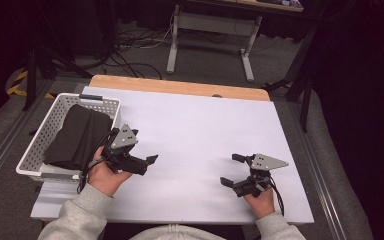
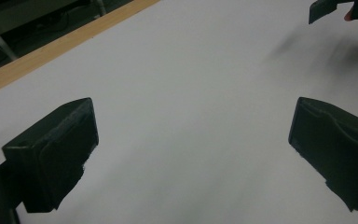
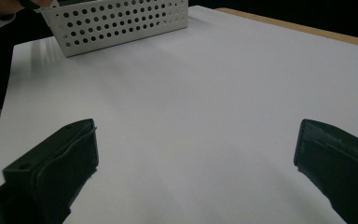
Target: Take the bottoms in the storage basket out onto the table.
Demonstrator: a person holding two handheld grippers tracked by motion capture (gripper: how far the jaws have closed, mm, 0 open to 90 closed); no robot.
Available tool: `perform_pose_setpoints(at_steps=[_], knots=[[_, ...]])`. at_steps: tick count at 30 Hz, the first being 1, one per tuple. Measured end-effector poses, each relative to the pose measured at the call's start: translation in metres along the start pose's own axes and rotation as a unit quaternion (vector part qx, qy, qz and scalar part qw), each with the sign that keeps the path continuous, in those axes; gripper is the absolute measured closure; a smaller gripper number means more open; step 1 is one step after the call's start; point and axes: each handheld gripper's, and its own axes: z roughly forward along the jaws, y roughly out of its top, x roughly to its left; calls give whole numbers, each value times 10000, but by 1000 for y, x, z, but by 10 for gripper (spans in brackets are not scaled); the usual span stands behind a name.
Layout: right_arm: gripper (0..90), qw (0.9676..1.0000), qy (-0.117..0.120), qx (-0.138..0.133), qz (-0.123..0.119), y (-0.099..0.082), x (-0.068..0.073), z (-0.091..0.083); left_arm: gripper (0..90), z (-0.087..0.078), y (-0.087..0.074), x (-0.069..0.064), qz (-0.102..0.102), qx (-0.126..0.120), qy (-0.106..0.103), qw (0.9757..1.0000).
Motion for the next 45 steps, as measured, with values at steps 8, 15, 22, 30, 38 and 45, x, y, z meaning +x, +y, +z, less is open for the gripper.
perform_pose_setpoints(at_steps=[8,15,22,30,38,45], knots=[[7,10000,10,4,-5,0,0,0,23,-9,4,8,8,8,101,9999],[7,10000,8,7,-13,0,0,0,23,-16,6,19,-33,26,192,9998],[6,10000,8,9,-22,0,0,0,23,-21,7,26,-81,18,266,9996],[7,10000,11,10,-23,0,1,0,23,-29,6,39,-162,50,383,9991],[7,10000,12,14,-29,0,1,0,23,-37,7,49,-160,113,515,9985],[7,10000,12,16,-29,0,1,0,23,-43,6,58,-207,157,603,9978]])
